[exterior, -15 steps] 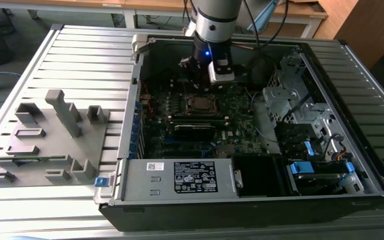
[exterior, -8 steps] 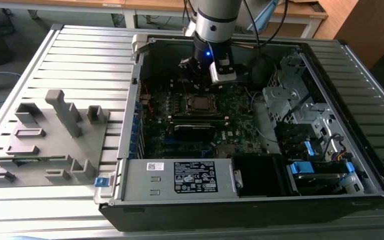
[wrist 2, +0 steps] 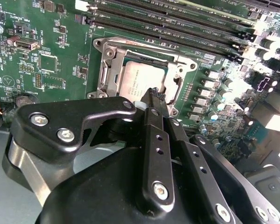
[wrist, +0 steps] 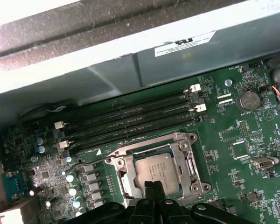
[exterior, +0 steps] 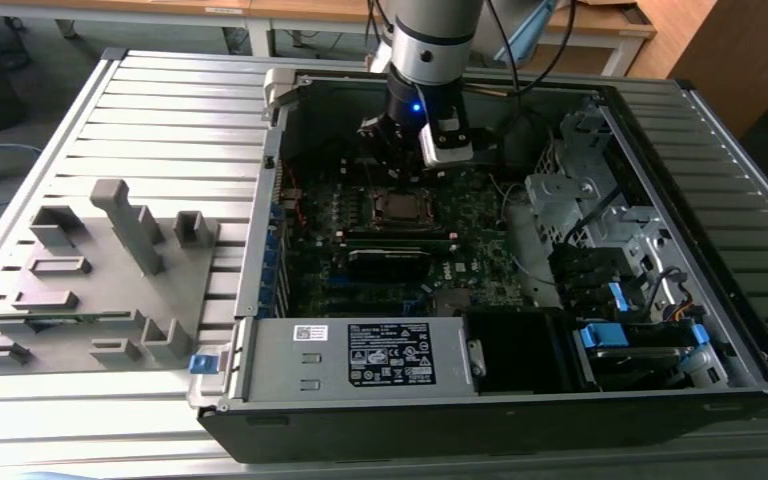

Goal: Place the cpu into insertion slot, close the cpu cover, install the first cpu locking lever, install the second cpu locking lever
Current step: 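Close the cpu cover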

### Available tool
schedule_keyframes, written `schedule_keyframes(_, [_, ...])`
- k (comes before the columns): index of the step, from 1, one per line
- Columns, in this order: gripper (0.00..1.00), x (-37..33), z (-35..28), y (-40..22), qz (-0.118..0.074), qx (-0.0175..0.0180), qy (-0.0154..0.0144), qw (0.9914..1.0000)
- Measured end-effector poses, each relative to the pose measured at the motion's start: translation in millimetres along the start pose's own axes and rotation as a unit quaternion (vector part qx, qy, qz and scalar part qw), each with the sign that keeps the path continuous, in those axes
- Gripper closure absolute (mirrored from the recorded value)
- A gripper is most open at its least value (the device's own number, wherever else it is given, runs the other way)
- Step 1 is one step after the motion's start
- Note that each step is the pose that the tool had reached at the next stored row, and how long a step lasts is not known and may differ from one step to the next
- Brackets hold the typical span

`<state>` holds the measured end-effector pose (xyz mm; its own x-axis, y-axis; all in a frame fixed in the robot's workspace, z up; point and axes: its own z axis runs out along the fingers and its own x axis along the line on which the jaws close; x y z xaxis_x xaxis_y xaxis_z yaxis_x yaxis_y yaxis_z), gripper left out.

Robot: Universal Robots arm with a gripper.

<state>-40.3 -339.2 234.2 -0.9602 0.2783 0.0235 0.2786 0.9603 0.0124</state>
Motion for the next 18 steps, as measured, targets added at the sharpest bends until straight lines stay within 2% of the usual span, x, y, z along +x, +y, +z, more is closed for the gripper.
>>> schedule_keyframes(5, [0.90, 0.0, 0.2, 0.0, -0.022, -0.0022, -0.0048, 0.99973])
schedule_keyframes(10, [0.90, 0.0, 0.5, 0.0, -0.055, -0.0047, -0.0113, 0.99842])
schedule_keyframes(14, [0.90, 0.0, 0.8, 0.0, -0.083, -0.0056, -0.0146, 0.99645])
schedule_keyframes(18, [0.90, 0.0, 1.2, 0.0, -0.112, -0.0063, -0.0173, 0.99353])
